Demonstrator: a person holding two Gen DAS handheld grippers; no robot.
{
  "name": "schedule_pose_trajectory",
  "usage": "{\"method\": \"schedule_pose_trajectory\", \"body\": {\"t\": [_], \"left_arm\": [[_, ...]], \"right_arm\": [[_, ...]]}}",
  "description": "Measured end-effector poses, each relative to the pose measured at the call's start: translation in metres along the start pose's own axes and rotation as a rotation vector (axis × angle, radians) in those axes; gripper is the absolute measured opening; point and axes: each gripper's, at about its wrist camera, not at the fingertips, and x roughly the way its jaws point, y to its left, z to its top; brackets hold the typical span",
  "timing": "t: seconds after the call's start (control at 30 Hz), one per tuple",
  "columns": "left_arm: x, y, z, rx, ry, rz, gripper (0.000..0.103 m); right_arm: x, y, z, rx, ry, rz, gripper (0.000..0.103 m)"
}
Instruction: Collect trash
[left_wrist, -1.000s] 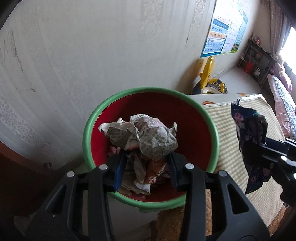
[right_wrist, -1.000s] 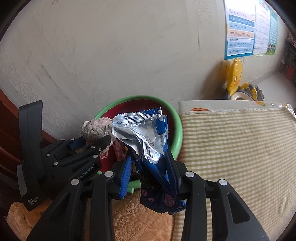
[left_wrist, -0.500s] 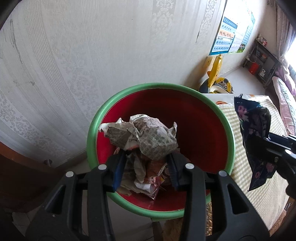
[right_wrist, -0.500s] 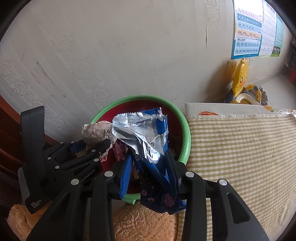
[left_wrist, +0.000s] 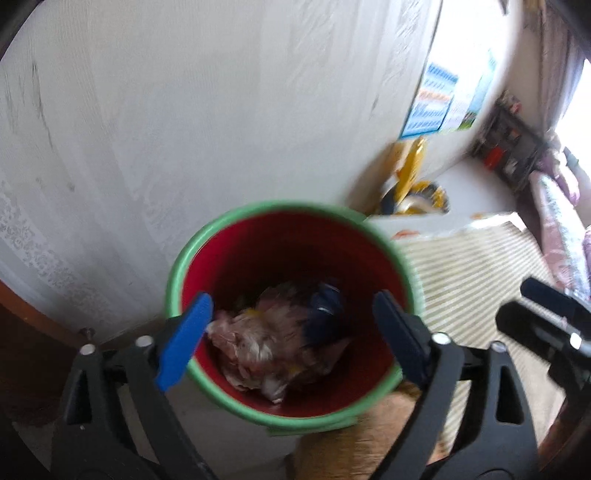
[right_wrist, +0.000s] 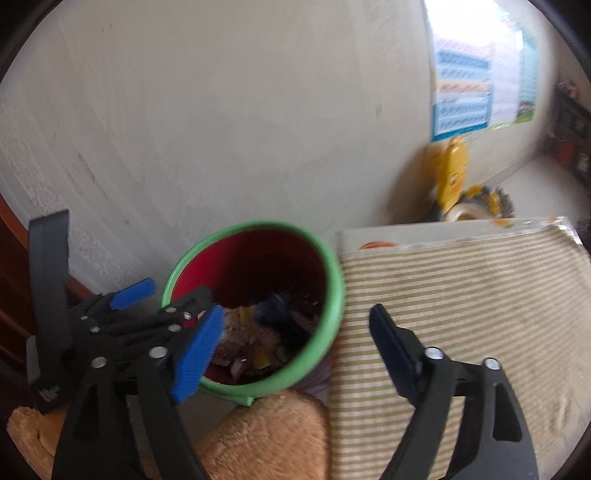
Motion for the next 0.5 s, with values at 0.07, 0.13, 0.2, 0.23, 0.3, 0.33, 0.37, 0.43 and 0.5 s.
{"method": "schedule_pose_trajectory", "body": {"t": [0.07, 0.13, 0.2, 0.23, 0.3, 0.33, 0.37, 0.43, 0.5], "left_arm": [[-0.018, -0.017, 0.006, 0.008, -0.080, -0.012, 0.097], [-0.035, -0.036, 0.011, 0.025, -0.161, -0.014, 0.097], [-0.053, -0.058, 0.014, 0.061, -0.247, -0.020, 0.097], [-0.060, -0.067, 0.013, 0.079, -0.276, -0.022, 0.097], [-0.075, -0.088, 0.014, 0.110, -0.332, -0.031, 0.097], [-0.080, -0.096, 0.016, 0.120, -0.347, -0.042, 0.097], [-0.085, -0.104, 0.017, 0.131, -0.361, -0.056, 0.097], [-0.099, -0.125, 0.019, 0.159, -0.402, -0.073, 0.097], [-0.111, -0.142, 0.020, 0.192, -0.443, -0.076, 0.098]], "right_arm": [[-0.020, -0.013, -0.003, 0.020, -0.046, -0.041, 0.096], [-0.044, -0.031, -0.008, 0.058, -0.087, -0.083, 0.096], [-0.064, -0.047, -0.010, 0.090, -0.121, -0.104, 0.096], [-0.081, -0.056, -0.013, 0.107, -0.168, -0.133, 0.096], [-0.110, -0.064, -0.019, 0.104, -0.260, -0.185, 0.096], [-0.122, -0.065, -0.022, 0.096, -0.300, -0.207, 0.096], [-0.135, -0.066, -0.026, 0.086, -0.348, -0.230, 0.096], [-0.161, -0.068, -0.035, 0.076, -0.454, -0.265, 0.096], [-0.184, -0.072, -0.044, 0.096, -0.555, -0.296, 0.096]]}}
